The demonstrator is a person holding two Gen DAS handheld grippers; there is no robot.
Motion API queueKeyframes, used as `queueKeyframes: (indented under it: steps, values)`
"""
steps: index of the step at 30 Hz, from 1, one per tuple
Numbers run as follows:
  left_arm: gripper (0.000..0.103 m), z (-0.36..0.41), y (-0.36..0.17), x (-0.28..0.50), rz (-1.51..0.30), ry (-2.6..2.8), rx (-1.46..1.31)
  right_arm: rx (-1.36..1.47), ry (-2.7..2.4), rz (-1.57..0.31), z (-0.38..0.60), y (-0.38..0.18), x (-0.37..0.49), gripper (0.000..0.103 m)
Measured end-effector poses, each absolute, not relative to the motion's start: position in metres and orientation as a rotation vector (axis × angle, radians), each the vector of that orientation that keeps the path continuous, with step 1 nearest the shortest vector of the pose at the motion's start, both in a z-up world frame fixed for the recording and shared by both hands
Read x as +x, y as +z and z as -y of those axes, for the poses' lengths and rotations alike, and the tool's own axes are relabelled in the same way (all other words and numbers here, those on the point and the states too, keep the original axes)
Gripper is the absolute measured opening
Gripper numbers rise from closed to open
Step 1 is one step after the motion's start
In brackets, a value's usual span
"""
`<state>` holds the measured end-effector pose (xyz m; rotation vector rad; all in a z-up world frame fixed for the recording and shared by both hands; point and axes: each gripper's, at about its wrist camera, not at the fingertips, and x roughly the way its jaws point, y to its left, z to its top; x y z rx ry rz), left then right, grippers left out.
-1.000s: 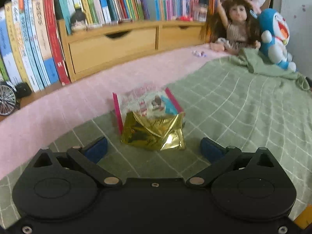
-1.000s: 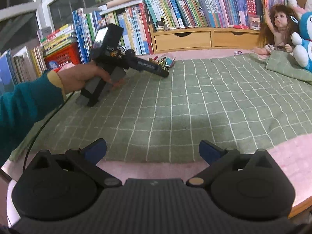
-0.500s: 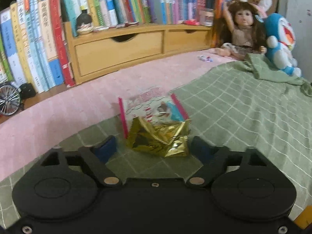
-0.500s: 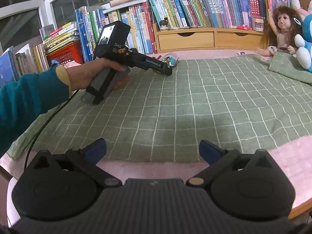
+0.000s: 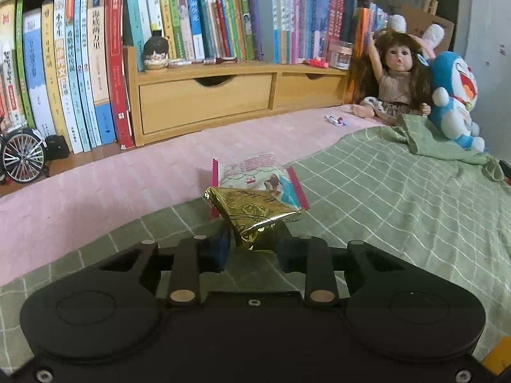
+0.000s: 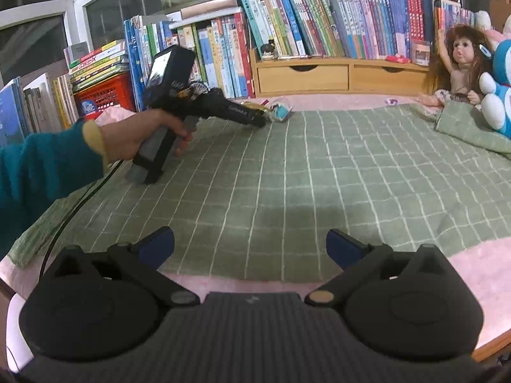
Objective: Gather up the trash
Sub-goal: 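Close the left tool on the gold foil wrapper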
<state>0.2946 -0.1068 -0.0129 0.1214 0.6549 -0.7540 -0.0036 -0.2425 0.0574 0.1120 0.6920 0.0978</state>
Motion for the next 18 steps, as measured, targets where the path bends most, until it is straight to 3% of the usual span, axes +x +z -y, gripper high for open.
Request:
queueKeyframes:
  steps: [11, 18]
  values:
    - [0.028, 0.048, 0.025, 0.232, -0.539, -0.791, 0.064, 0.059, 0.077, -0.613, 0.238, 0.077, 0.018, 0.103]
    - [0.029, -0.021, 0.067, 0.189, -0.434, -0.761, -0.018, 0.055, 0.050, -0.545, 0.250, 0.095, 0.078, 0.103]
